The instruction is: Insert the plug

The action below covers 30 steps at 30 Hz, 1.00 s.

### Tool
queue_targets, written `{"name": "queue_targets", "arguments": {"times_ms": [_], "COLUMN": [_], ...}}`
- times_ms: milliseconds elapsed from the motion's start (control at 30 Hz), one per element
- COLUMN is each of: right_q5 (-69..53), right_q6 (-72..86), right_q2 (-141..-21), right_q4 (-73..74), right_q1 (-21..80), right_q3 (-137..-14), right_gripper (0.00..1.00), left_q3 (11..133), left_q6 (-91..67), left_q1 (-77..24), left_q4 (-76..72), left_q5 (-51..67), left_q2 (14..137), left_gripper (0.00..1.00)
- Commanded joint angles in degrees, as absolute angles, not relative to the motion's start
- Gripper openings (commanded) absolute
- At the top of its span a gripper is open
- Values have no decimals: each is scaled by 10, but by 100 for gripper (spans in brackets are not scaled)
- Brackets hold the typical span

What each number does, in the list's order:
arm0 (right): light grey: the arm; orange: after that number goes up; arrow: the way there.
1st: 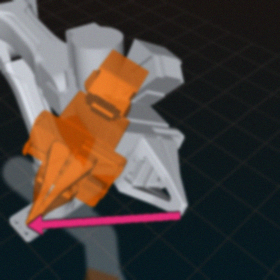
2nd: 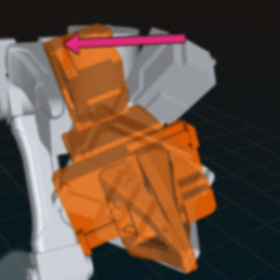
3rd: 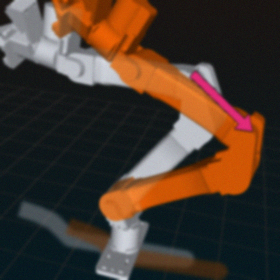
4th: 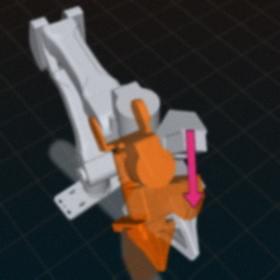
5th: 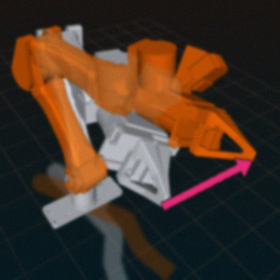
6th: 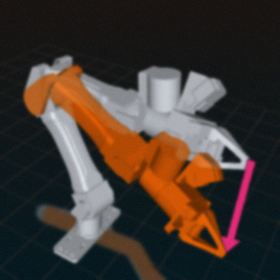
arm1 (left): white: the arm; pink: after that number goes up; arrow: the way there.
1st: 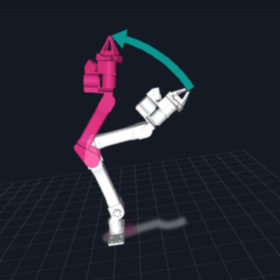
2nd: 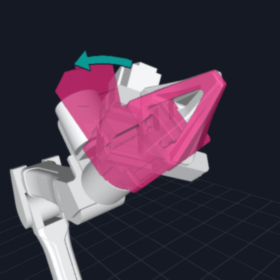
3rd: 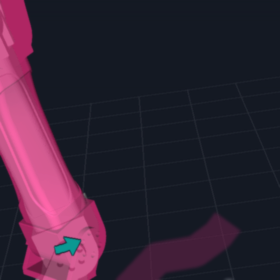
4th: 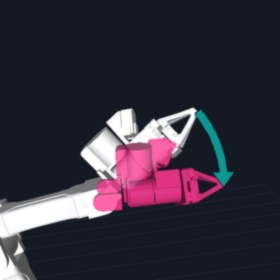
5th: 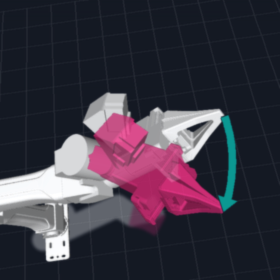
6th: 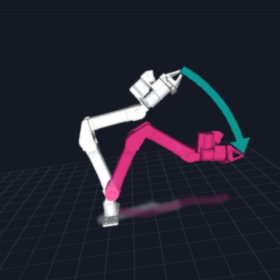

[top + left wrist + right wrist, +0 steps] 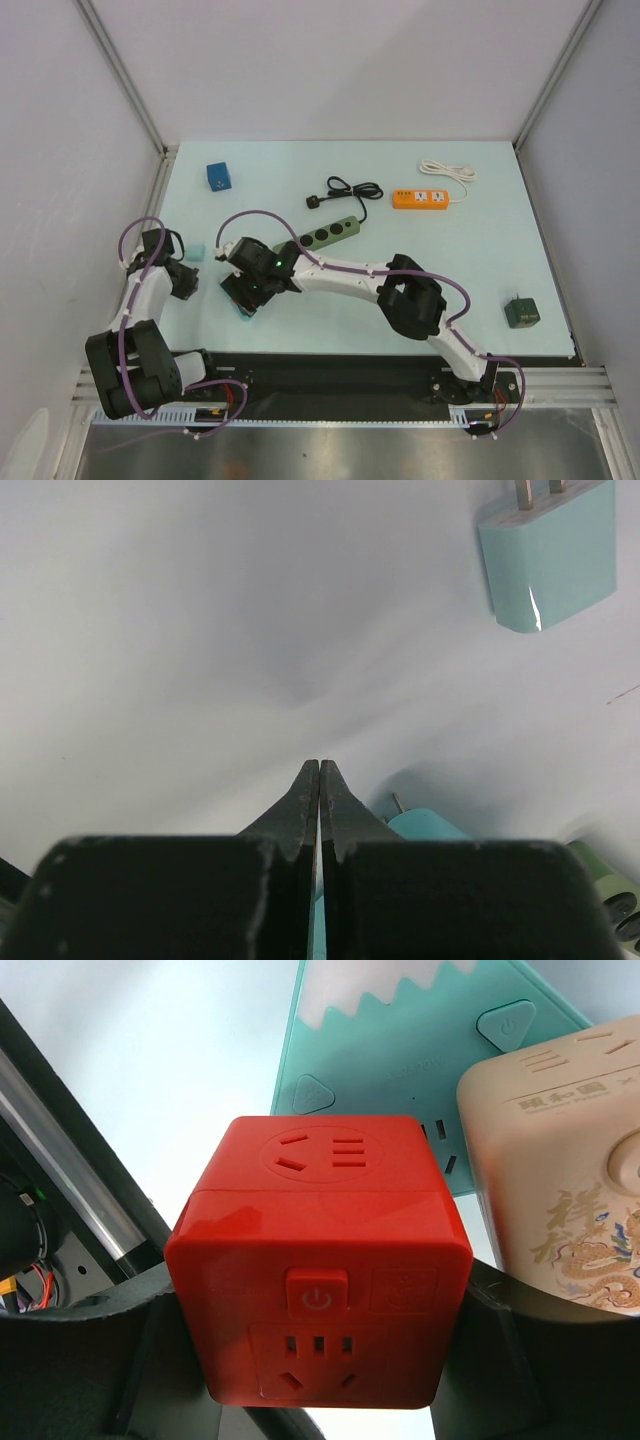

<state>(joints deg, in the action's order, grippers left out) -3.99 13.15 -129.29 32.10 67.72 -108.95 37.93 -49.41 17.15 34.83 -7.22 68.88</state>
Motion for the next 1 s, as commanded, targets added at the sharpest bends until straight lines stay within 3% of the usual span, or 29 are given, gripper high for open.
{"name": "queue_targets", "arguments": {"times_ms": [0,600,967], "right_q5": [-40,-54,-43], "right_q6": [116,98,58], "right_q2": [-1274,-1267,-1294], "right_q4": [327,343,411], "right_q1": [683,693,700], "right_q3": [-1077,-1078,-1144], "right_gripper": [0,0,0], "left_q3": [375,376,378], "left_q6": [-483,-483,-484], "left_q1": [178,178,178], "left_q4": [338,338,338], "left_q5": [-77,-77,-81], "left_q2": [675,676,680], "left_gripper": [0,1,0]}}
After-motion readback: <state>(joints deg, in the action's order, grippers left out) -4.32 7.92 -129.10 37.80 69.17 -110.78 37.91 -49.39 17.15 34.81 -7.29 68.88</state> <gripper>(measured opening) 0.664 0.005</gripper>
